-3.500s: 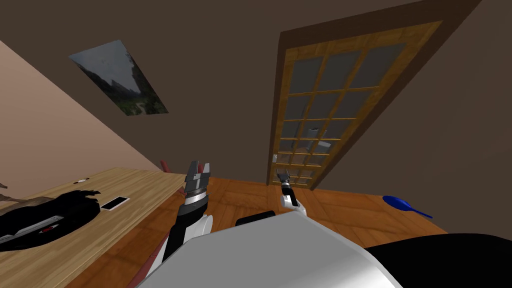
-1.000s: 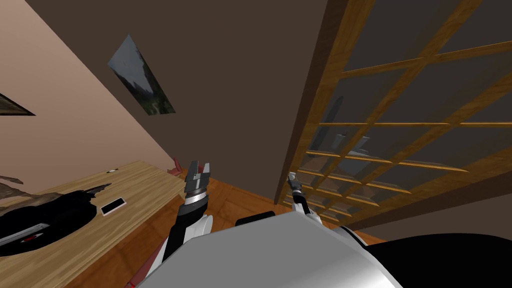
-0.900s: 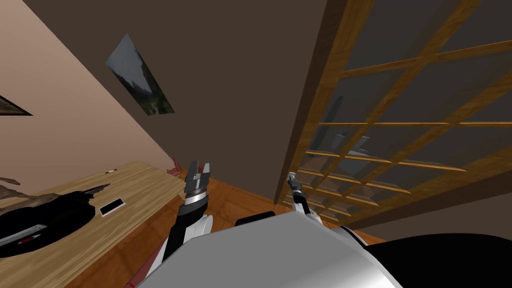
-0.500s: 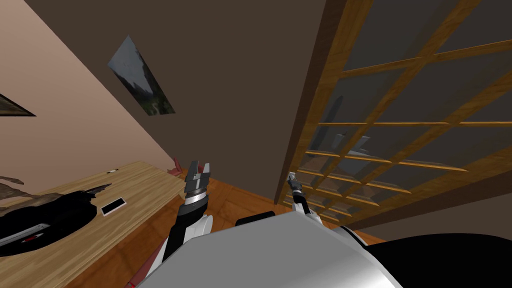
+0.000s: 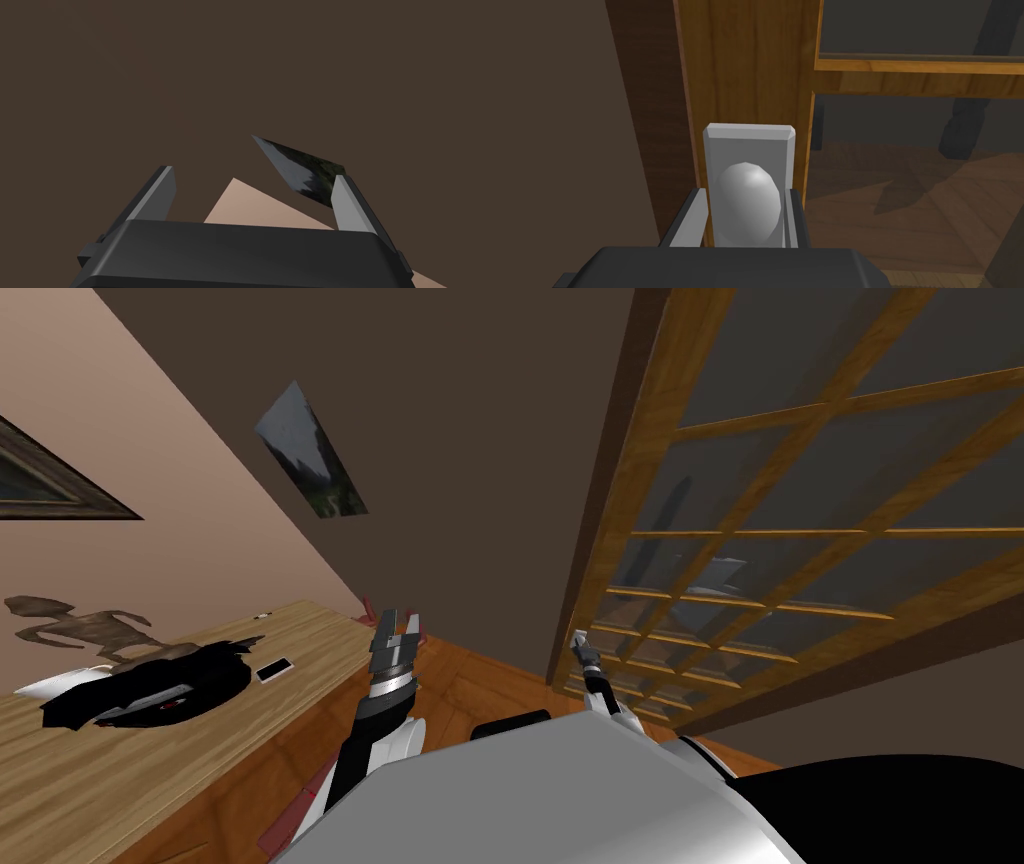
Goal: Pull the door open
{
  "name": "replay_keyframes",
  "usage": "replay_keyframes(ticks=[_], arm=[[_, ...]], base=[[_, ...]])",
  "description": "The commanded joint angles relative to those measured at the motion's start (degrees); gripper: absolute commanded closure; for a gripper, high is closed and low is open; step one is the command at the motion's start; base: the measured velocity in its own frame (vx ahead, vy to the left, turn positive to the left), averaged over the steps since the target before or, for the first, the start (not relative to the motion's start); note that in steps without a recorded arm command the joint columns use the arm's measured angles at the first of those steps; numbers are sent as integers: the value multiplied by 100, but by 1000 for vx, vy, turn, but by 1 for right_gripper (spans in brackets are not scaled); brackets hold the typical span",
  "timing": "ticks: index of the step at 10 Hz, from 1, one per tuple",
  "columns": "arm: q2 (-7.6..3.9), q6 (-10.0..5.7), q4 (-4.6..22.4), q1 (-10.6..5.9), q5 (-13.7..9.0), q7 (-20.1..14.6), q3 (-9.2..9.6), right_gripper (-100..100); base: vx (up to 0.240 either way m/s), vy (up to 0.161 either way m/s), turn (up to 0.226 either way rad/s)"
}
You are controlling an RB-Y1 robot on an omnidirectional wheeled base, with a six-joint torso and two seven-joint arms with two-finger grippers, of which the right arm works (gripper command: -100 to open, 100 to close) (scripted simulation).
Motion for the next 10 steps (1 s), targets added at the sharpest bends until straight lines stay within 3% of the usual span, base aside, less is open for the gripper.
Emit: replay_keyframes(ticks=[1, 4, 5, 10], arm=[[-46, 45, -101, 65, 78, -114, 129, 100], [-124, 61, -175, 82, 206, -293, 334, 100], [-125, 68, -185, 94, 179, -251, 288, 100], [-342, -63, -319, 265, 436, -669, 731, 100]], base=[[-248, -21, 80], [-230, -2, 63], [-91, -4, 22], [-243, -28, 85]])
